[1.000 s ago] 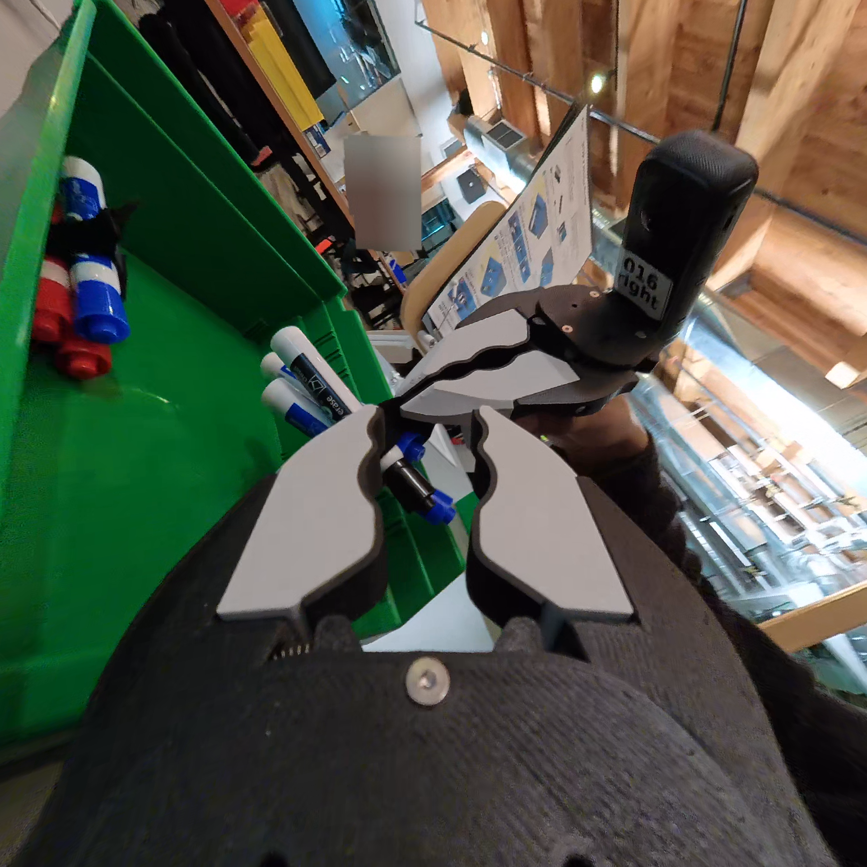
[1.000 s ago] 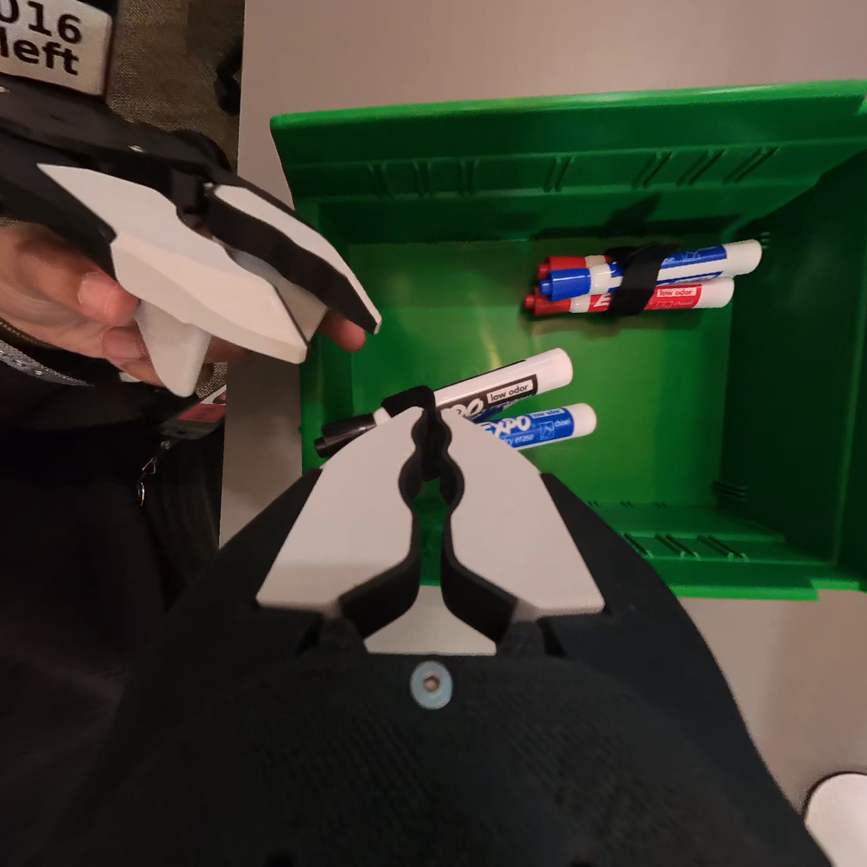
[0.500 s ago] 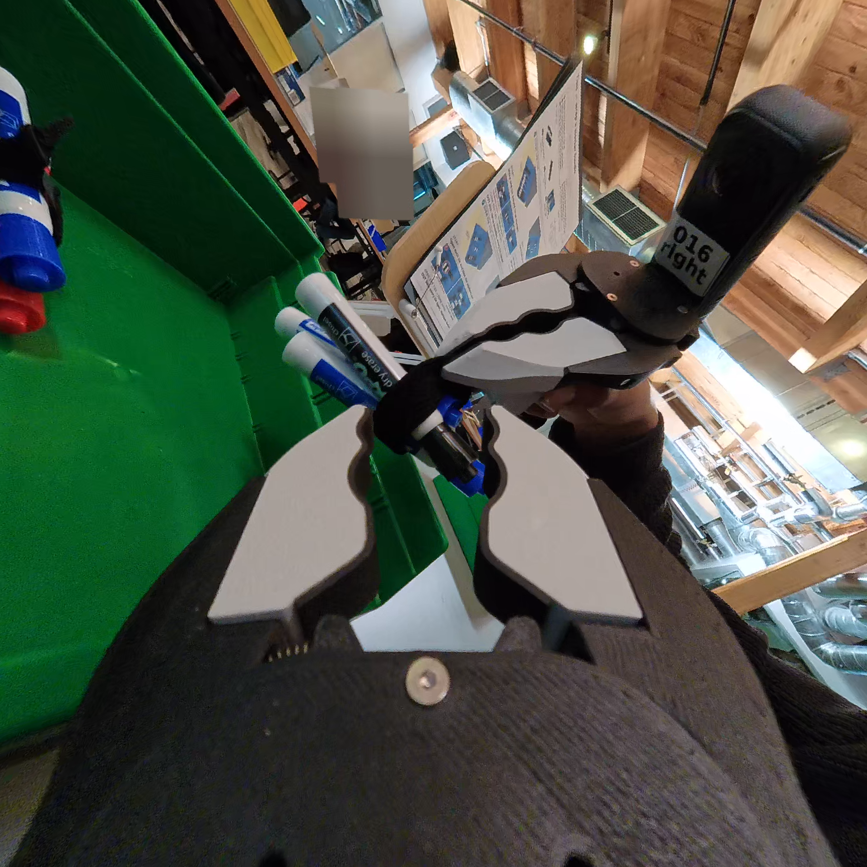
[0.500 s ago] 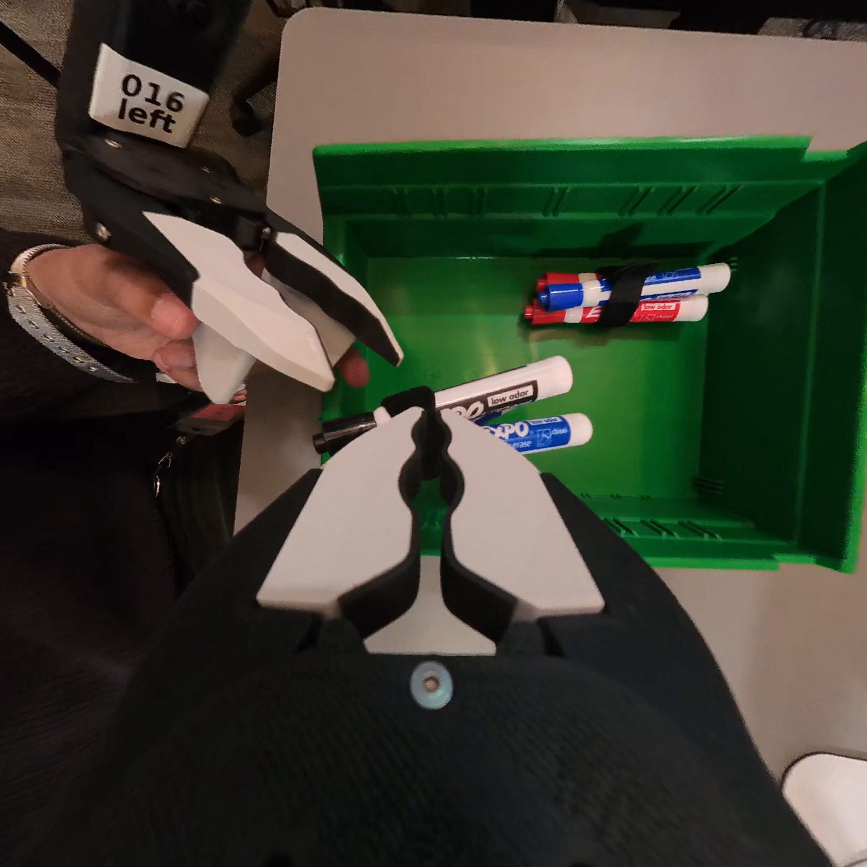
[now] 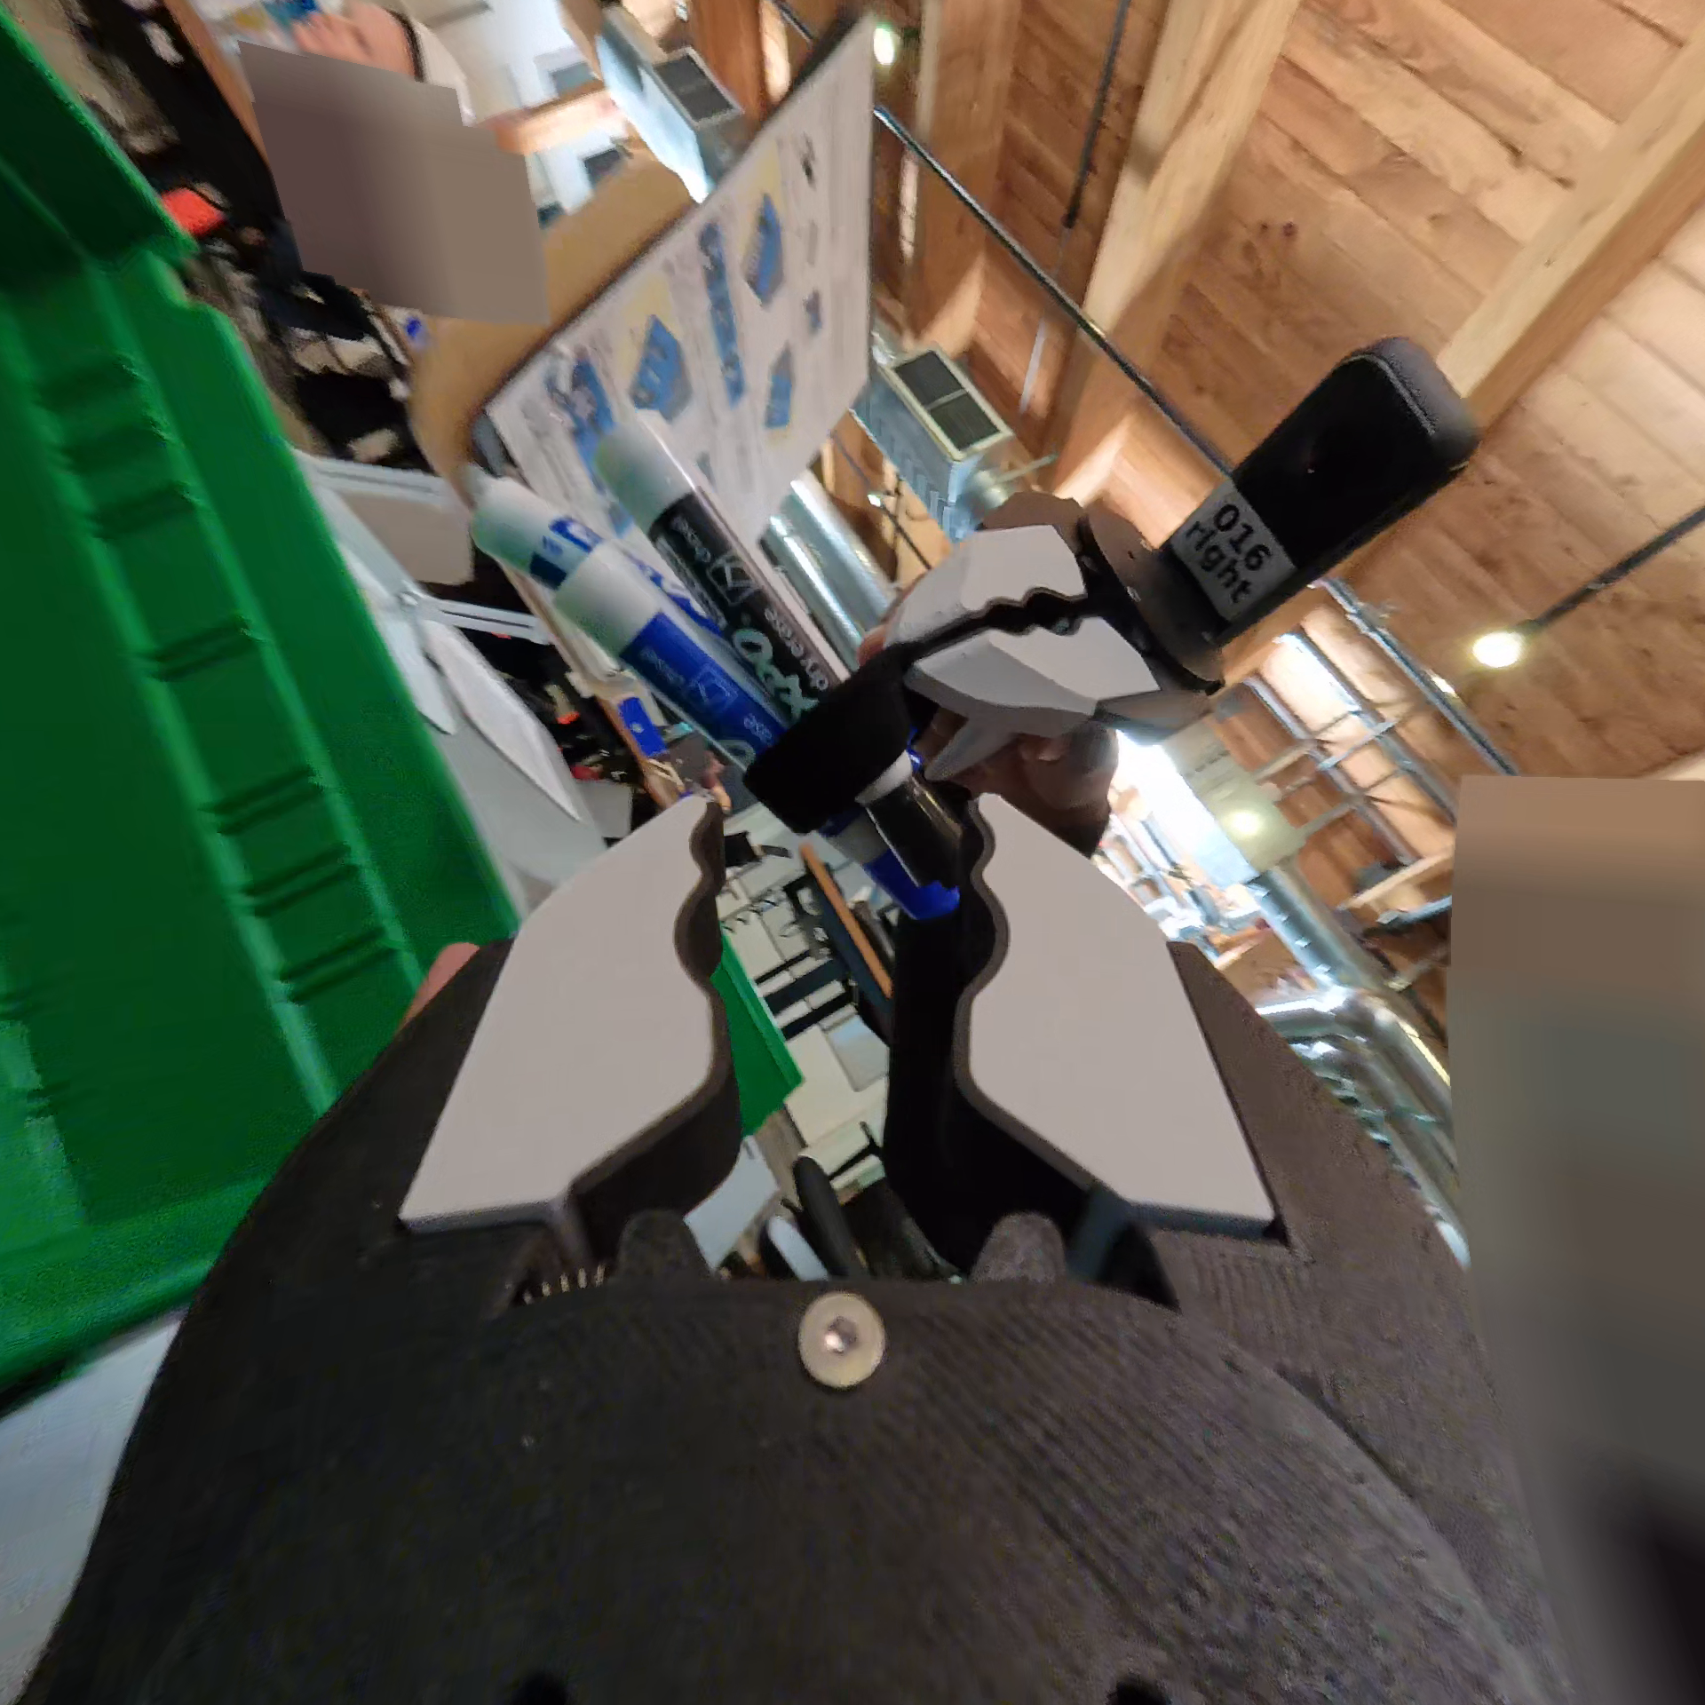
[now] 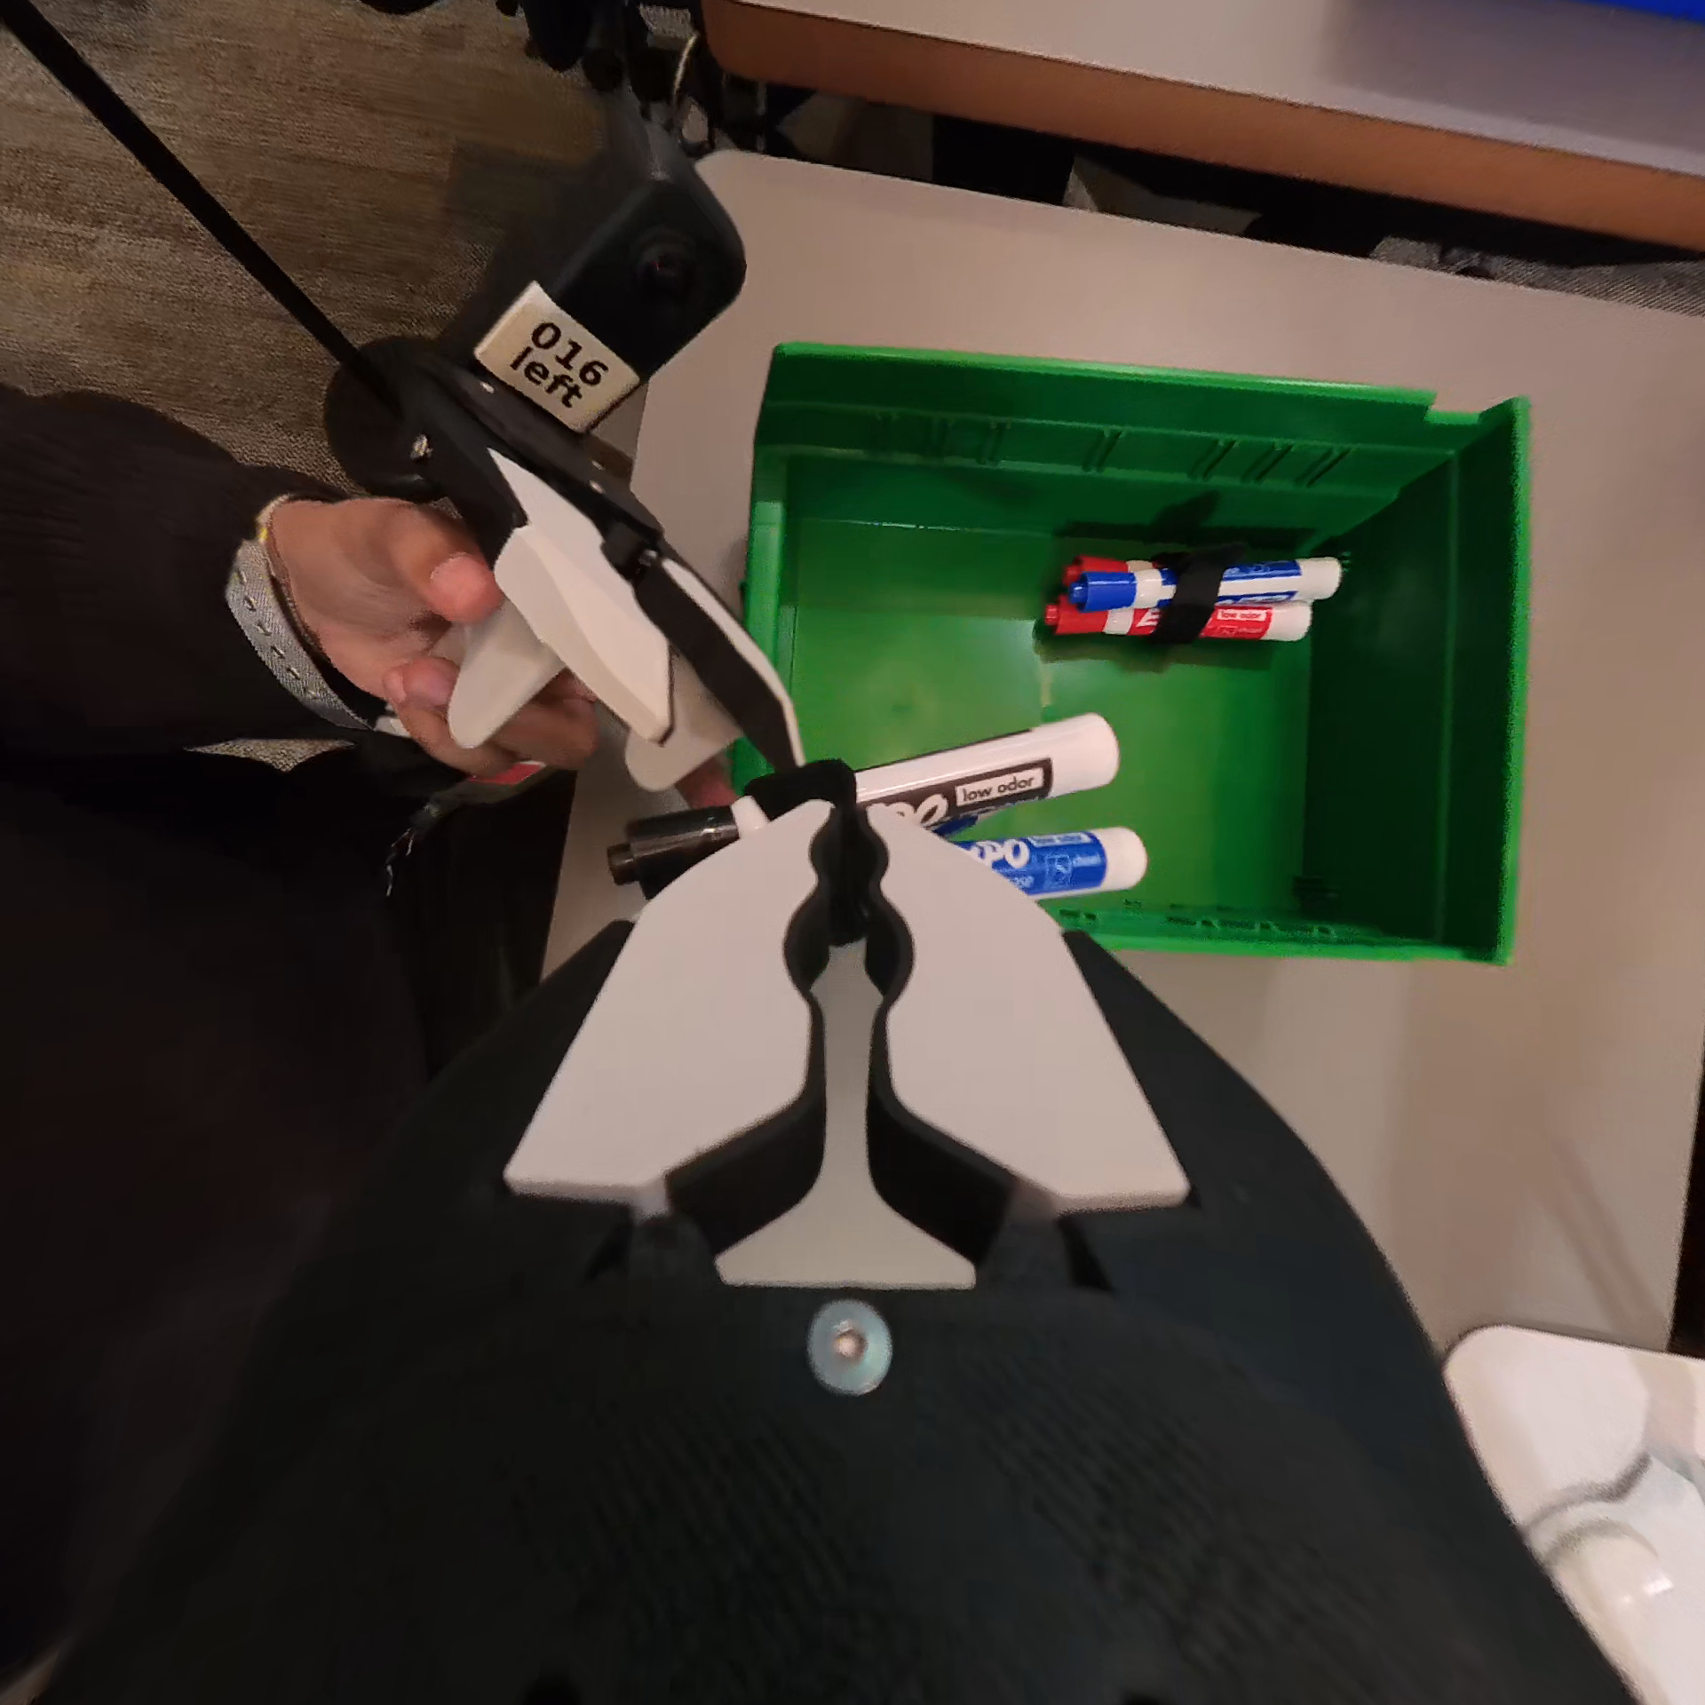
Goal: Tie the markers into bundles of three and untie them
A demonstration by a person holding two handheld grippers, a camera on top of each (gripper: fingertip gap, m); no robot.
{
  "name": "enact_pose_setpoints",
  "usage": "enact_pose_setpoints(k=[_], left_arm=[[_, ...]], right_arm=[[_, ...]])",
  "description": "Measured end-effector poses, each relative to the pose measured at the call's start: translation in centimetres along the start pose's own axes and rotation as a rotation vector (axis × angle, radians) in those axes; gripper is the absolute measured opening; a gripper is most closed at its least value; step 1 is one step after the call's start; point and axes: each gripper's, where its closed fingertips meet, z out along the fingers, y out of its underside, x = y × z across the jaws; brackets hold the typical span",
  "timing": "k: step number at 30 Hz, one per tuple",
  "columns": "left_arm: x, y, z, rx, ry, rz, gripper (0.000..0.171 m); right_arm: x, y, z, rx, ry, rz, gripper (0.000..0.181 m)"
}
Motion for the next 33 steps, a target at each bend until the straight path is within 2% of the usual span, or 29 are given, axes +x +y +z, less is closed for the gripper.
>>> enact_pose_setpoints(k=[7, 11, 15, 17, 19, 23, 28, 33], left_arm=[[3.2, 6.1, 3.9, -0.047, 0.221, -0.190, 0.061], [3.1, 9.9, 7.1, -0.070, 0.289, -0.281, 0.070], [3.5, 12.5, 10.0, -0.092, 0.390, -0.326, 0.072], [2.9, 14.0, 11.6, -0.119, 0.377, -0.298, 0.073], [2.5, 15.2, 12.8, -0.148, 0.390, -0.337, 0.068], [0.9, 17.3, 14.5, -0.158, 0.334, -0.349, 0.039], [-1.3, 19.0, 15.5, -0.185, 0.247, -0.343, 0.038], [-2.9, 20.1, 16.1, -0.214, 0.209, -0.348, 0.038]], right_arm=[[-3.2, 2.7, -5.9, 0.032, 0.025, 0.002, 0.002], [-5.5, 5.7, -8.1, 0.031, 0.018, 0.034, 0.002], [-7.7, 9.6, -9.3, 0.017, 0.004, 0.073, 0.002], [-8.6, 11.5, -9.5, 0.011, -0.003, 0.093, 0.002], [-9.1, 13.5, -9.6, 0.002, 0.001, 0.116, 0.002], [-9.5, 17.0, -9.6, 0.001, -0.007, 0.180, 0.002], [-9.0, 19.9, -9.6, 0.033, -0.016, 0.261, 0.002], [-8.6, 21.5, -9.1, 0.067, -0.023, 0.331, 0.002]])
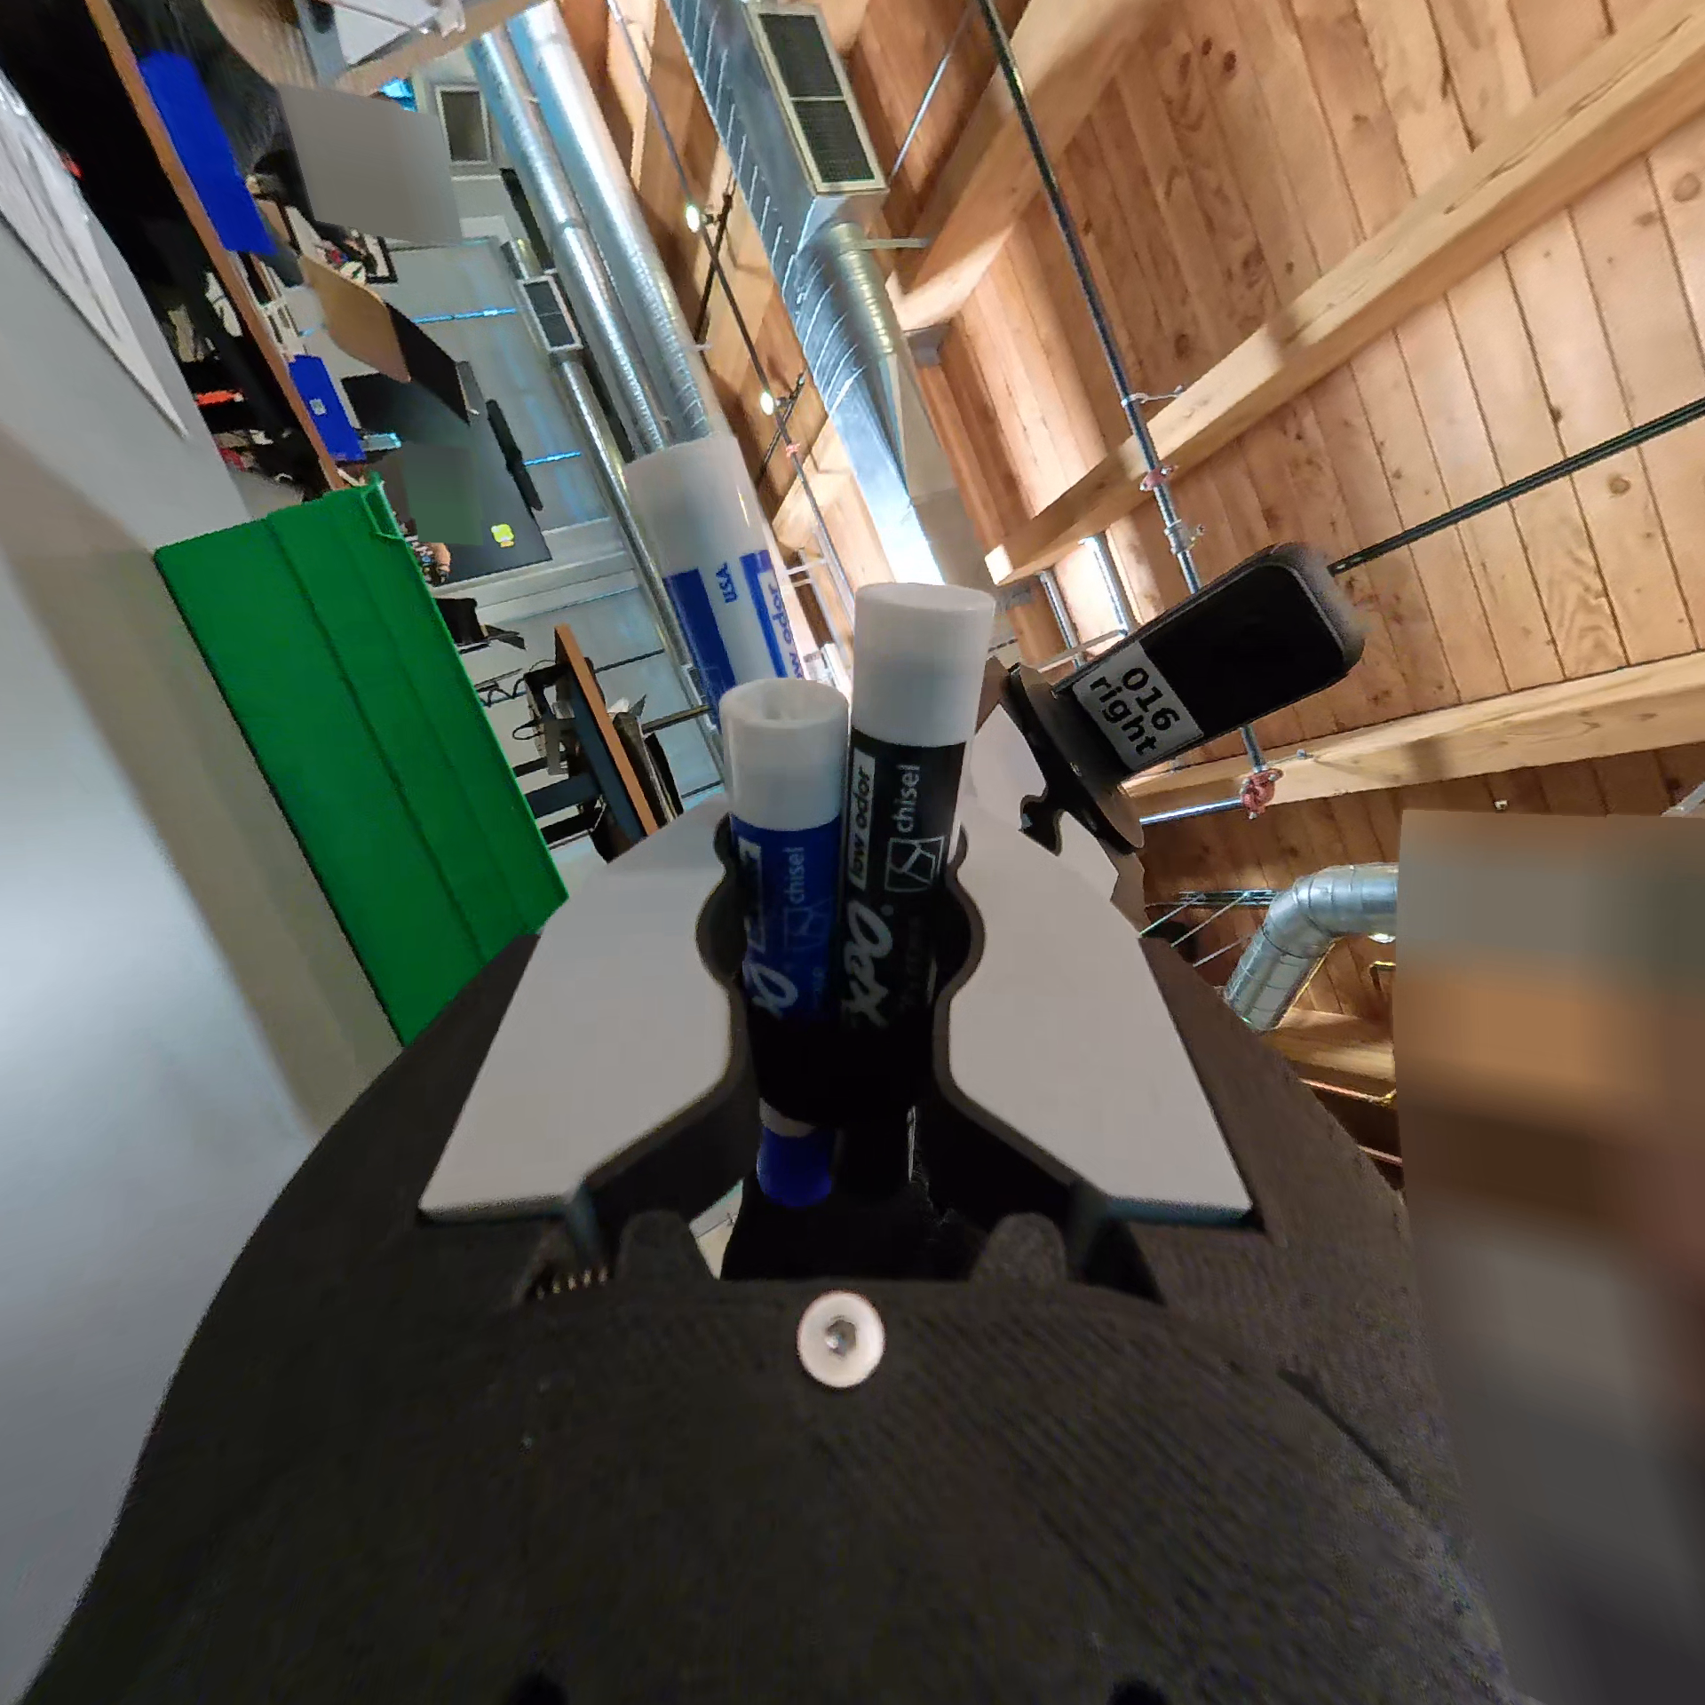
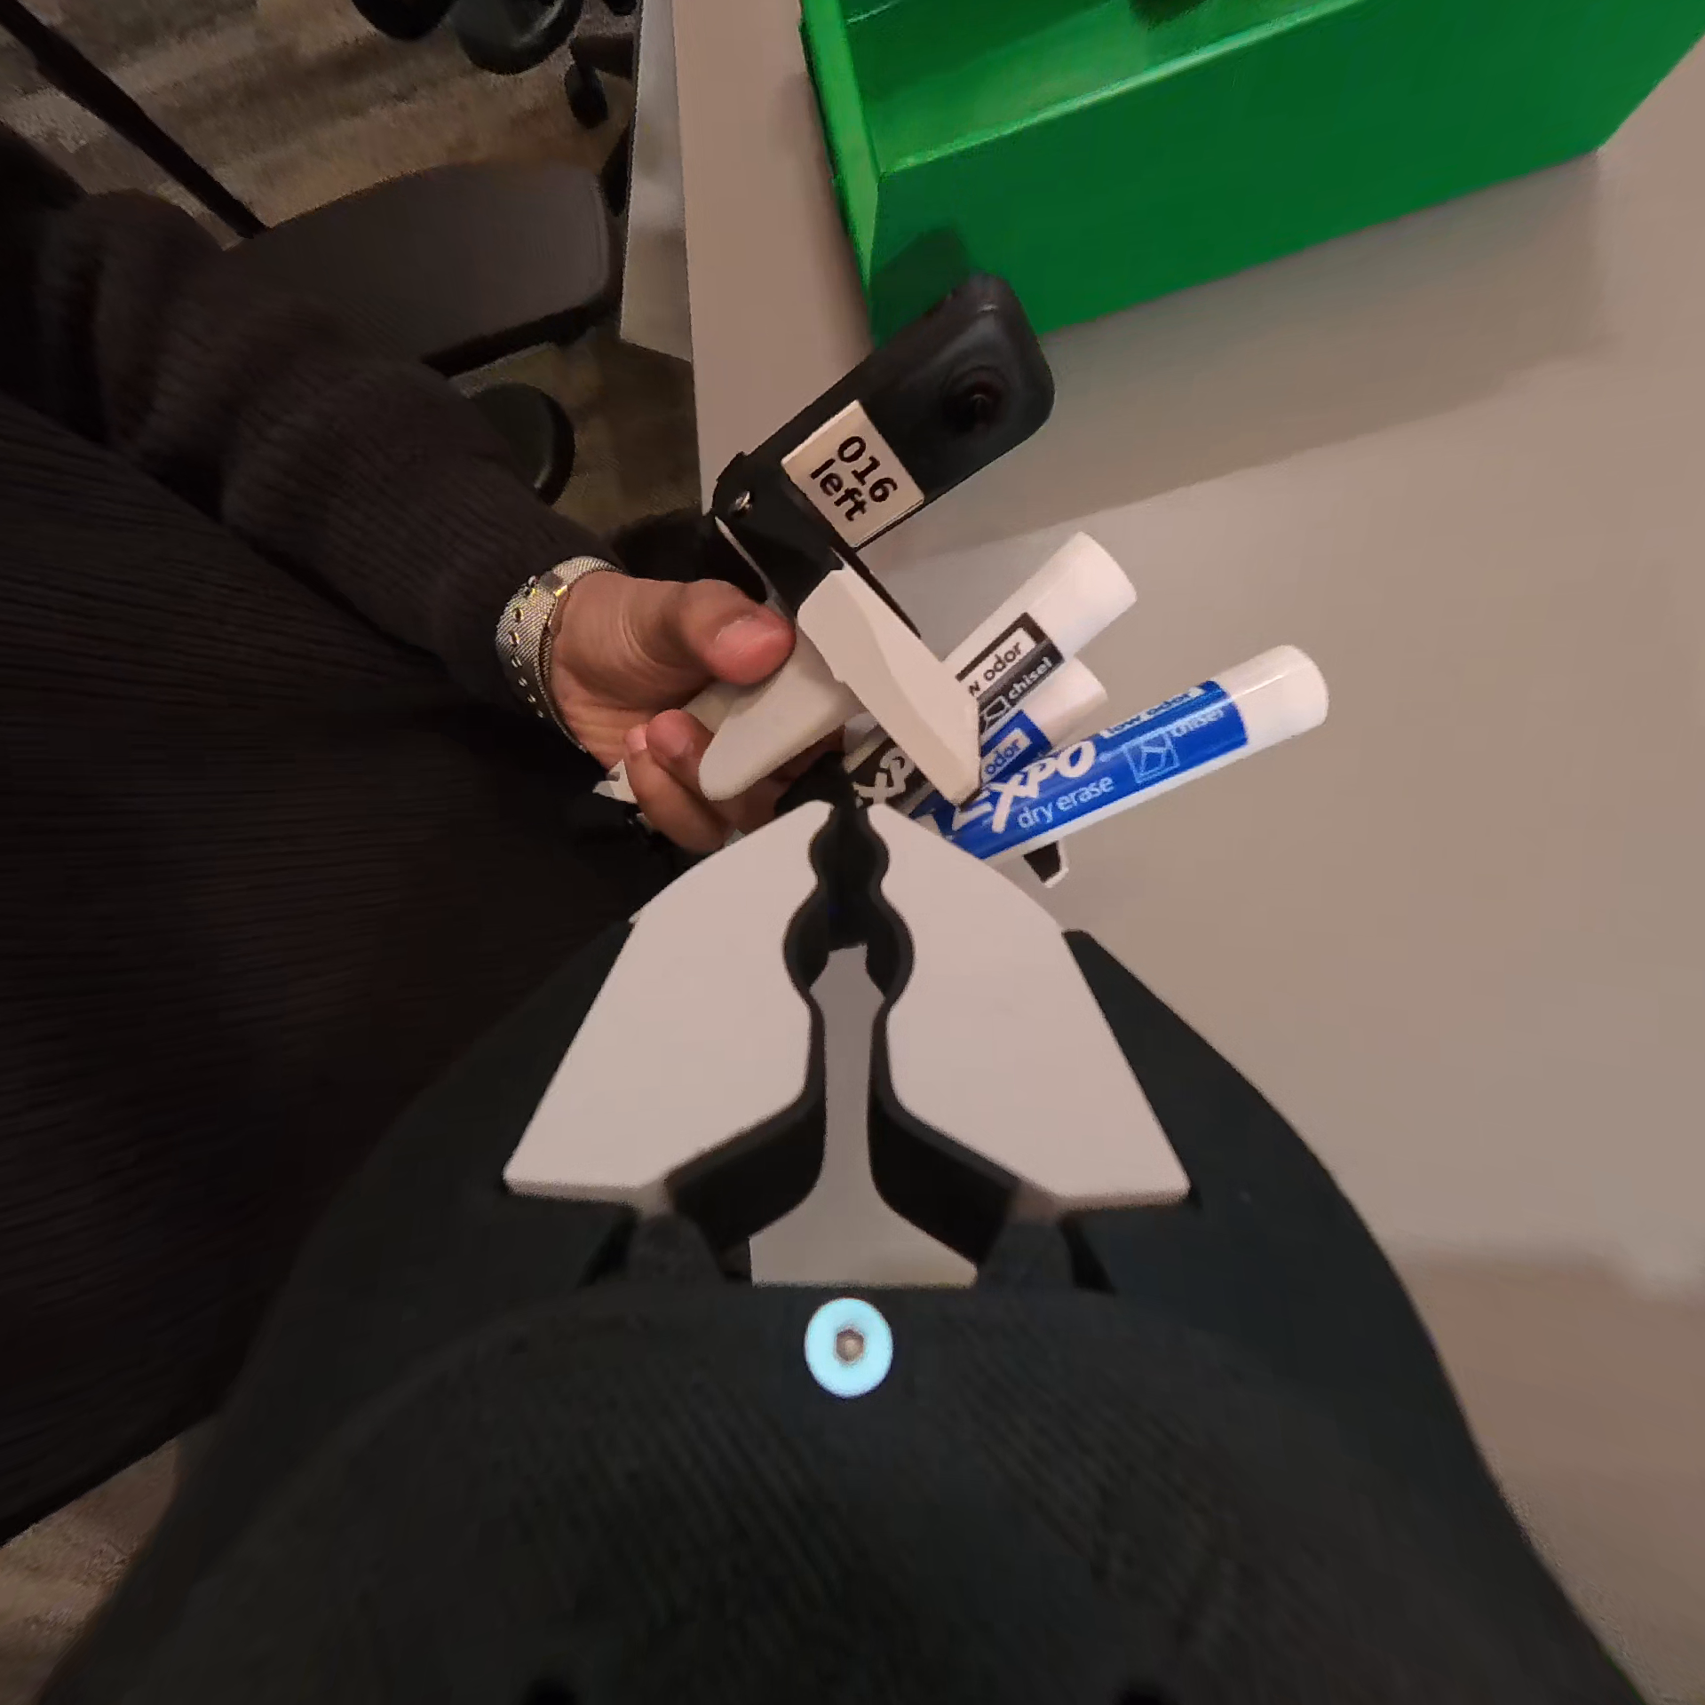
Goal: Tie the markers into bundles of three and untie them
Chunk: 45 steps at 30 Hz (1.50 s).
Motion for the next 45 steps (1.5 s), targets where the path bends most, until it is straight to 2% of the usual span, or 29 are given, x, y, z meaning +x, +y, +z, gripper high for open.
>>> enact_pose_setpoints(k=[6, 12, 14, 17, 21, 23, 25, 26, 28, 31, 35, 41, 45], left_arm=[[-1.3, -0.2, 0.0, -0.023, -0.034, 0.007, 0.038], [-1.3, -0.5, 0.2, -0.032, -0.025, 0.002, 0.038], [-1.2, -0.7, 0.1, -0.026, -0.026, 0.000, 0.038], [-1.1, -0.8, 0.1, -0.025, -0.021, -0.007, 0.038], [-1.1, -0.1, 0.3, -0.050, -0.015, -0.010, 0.038], [-1.2, 0.4, 0.4, -0.067, -0.021, -0.010, 0.038], [-1.4, 0.8, 0.4, -0.075, -0.030, -0.004, 0.038], [-1.5, 0.8, 0.3, -0.073, -0.037, -0.002, 0.038], [-1.7, 0.8, 0.1, -0.070, -0.044, -0.010, 0.038], [-2.0, 1.0, 0.1, -0.084, -0.054, -0.014, 0.038], [-2.4, 1.4, 0.1, -0.096, -0.075, -0.019, 0.038], [-2.9, 1.9, -0.2, -0.101, -0.087, -0.031, 0.038], [-3.0, 2.4, -0.2, -0.111, -0.088, -0.041, 0.038]], right_arm=[[1.2, 0.6, 0.6, 0.028, 0.053, 0.058, 0.008], [1.5, 0.1, 0.0, 0.128, 0.037, 0.153, 0.032], [1.7, 0.1, -0.5, 0.172, 0.029, 0.189, 0.035], [2.8, -0.1, -1.8, 0.282, 0.046, 0.258, 0.039], [7.8, -0.2, -3.7, 0.495, 0.120, 0.454, 0.041], [9.6, 0.3, -2.9, 0.553, 0.074, 0.562, 0.048], [10.0, 0.3, -1.5, 0.601, -0.056, 0.656, 0.068], [10.0, 0.2, -0.8, 0.628, -0.115, 0.697, 0.069], [9.9, 0.9, 1.2, 0.589, -0.171, 0.752, 0.073], [8.8, 1.0, 2.9, 0.557, -0.238, 0.752, 0.066], [8.5, 0.3, 3.3, 0.580, -0.257, 0.735, 0.031], [9.7, 0.0, 1.8, 0.644, -0.166, 0.738, 0.027], [10.7, -0.5, -1.6, 0.739, -0.099, 0.727, 0.022]])
